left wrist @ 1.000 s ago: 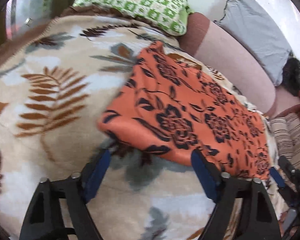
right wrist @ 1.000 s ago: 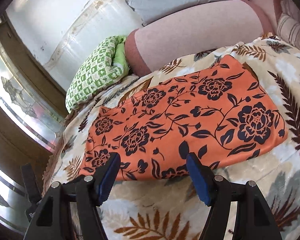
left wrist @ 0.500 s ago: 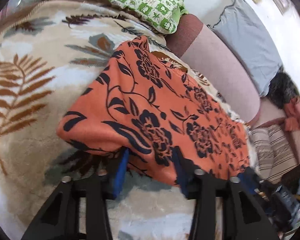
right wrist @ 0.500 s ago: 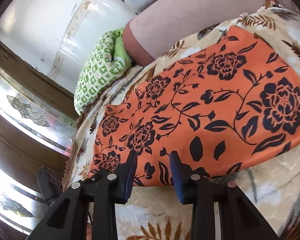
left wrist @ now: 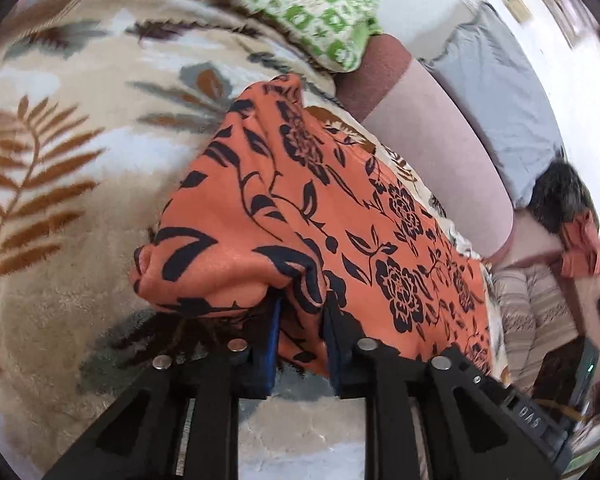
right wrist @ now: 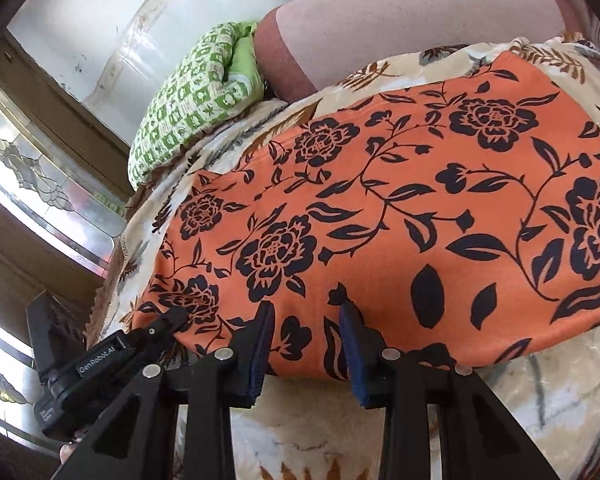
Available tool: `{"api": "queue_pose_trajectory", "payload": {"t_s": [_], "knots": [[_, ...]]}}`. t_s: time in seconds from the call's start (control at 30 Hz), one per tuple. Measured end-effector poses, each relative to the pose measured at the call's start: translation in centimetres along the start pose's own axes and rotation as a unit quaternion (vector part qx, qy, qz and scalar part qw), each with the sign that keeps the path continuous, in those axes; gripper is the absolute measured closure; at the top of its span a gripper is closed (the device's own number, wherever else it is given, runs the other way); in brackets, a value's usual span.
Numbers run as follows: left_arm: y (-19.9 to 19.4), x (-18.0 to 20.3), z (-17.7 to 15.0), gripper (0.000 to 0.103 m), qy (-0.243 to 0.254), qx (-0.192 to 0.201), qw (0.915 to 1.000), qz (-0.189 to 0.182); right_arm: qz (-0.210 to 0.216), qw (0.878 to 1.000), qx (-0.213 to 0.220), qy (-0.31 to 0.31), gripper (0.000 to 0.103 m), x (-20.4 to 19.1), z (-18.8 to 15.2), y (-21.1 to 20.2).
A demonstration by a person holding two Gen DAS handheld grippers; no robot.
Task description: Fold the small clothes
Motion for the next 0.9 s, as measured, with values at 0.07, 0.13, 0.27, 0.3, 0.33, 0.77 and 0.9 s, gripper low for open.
{"api": "queue_pose_trajectory", "payload": {"t_s": [0.07, 0.13, 0.27, 0.3, 0.33, 0.77, 0.9], "knots": [[0.0, 0.1, 0.0, 0.045, -0.031, -0.011, 0.9989, -0.034, -0.005, 1.000, 0.000, -0.001, 0.067, 0.1, 0.1, 0.2], [-0.2, 0.6, -0.3, 0.029, -0.042, -0.022, 0.9978, -0.047, -0.007, 1.000, 0.000, 0.002, 0.067, 0.4, 0.1, 0.3], [-1.5, 0.1, -1.8, 0.029, -0.049, -0.032, 0.9981, -0.017, -0.010, 1.000, 0.000, 0.004, 0.067, 0.7, 0.3, 0.4], [-1.9, -0.1, -2.1, 0.029, -0.053, -0.034, 0.9978, -0.019, -0.011, 1.000, 0.001, 0.003, 0.067, 0.7, 0.4, 0.4], [-2.5, -0.5, -2.1, 0.029, -0.060, -0.030, 0.9976, -0.018, -0.012, 1.000, 0.002, 0.000, 0.067, 0.7, 0.5, 0.4], [-0.5, -1.1, 1.0, 0.014, -0.092, -0.002, 0.9955, -0.019, -0.011, 1.000, 0.004, 0.001, 0.067, 0.3, 0.4, 0.3], [-0.7, -1.0, 2.2, 0.028, -0.094, 0.039, 0.9939, -0.042, -0.011, 1.000, 0.003, -0.002, 0.067, 0.3, 0.4, 0.3]]}}
Point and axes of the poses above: each gripper's, at about its wrist camera, not at the fingertips, and y roughly the way its jaws point, x to its right, z to its top, the point moved 7 cm from there along y, roughly the way its jaws point, and after that the axes turned 14 degrees about -y, right-handed, at the moved point
